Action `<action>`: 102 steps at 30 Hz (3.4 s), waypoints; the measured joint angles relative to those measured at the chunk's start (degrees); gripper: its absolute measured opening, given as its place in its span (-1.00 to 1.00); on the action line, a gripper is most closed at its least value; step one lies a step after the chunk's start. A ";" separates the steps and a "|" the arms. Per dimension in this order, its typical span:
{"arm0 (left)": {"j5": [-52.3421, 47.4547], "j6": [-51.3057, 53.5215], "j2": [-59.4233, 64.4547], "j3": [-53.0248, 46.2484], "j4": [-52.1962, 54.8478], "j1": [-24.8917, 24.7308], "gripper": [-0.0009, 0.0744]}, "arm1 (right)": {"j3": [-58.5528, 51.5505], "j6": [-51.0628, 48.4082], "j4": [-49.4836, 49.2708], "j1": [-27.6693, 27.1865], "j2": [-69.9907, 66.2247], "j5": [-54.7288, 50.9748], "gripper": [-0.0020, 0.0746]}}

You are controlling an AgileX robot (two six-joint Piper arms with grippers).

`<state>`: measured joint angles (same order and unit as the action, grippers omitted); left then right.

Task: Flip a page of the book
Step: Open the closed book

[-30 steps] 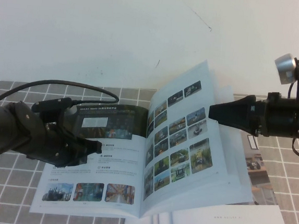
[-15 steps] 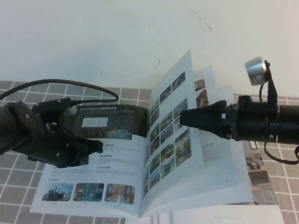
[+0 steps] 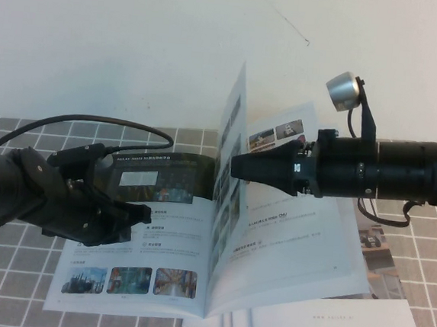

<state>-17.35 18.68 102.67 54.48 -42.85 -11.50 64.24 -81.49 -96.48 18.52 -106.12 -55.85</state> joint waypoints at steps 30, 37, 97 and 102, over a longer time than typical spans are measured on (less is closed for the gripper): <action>0.44 2.44 -10.13 0.00 -2.60 0.00 -0.99 | 3.77 2.66 -0.35 5.66 -5.04 8.42 -0.04; -1.11 3.37 -15.93 0.00 -2.60 0.00 -0.99 | 3.77 7.53 5.96 5.39 -5.04 16.28 -0.32; -11.71 7.69 10.08 13.61 1.11 -7.49 -0.99 | 4.76 42.84 58.64 5.12 -9.20 26.02 -0.90; -12.93 7.69 3.93 13.39 2.34 -7.49 -0.99 | 4.00 42.84 61.00 5.24 -2.61 24.29 -0.94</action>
<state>-30.28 26.37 106.60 67.87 -40.51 -18.99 68.24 -38.65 -35.48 23.76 -108.73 -31.55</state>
